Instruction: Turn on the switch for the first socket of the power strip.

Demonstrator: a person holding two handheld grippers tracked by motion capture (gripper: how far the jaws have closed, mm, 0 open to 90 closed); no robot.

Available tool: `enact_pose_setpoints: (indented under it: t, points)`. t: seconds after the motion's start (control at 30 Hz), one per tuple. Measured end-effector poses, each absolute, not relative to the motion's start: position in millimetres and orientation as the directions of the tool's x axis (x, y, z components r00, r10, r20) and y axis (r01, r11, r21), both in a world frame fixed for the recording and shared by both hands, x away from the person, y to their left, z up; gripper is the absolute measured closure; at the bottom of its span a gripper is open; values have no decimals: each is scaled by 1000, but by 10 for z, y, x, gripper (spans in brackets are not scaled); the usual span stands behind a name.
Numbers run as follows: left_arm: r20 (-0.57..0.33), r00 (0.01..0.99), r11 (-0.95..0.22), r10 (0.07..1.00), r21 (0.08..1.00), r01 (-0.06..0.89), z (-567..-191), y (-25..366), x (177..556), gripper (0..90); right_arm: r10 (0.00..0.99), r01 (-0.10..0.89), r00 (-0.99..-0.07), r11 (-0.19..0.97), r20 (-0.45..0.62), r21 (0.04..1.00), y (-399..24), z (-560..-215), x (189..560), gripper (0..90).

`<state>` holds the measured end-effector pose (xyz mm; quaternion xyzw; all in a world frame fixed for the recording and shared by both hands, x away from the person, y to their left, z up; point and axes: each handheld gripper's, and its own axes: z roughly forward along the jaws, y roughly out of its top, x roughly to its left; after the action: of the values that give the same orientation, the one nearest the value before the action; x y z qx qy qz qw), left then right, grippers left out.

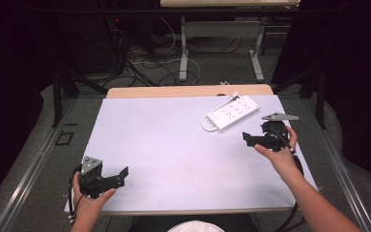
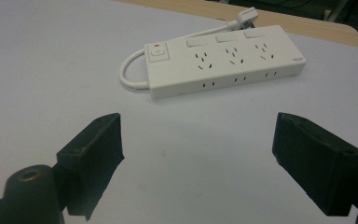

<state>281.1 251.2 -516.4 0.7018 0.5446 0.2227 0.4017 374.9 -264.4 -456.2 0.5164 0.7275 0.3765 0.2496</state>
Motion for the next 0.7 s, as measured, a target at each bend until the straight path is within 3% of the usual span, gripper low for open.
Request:
enact_pose_setpoints:
  t: [0.37, 0.7]
  points:
    - [-131, 306, -79, 943, 805, 587, -5173, 2514, 2821, 15, 932, 588, -361, 198, 36, 784, -2648, -4536, 3895, 164]
    - [-129, 312, -85, 941, 804, 589, -5183, 2513, 2825, 15, 928, 594, -371, 214, 28, 776, -2619, -4519, 4089, 276]
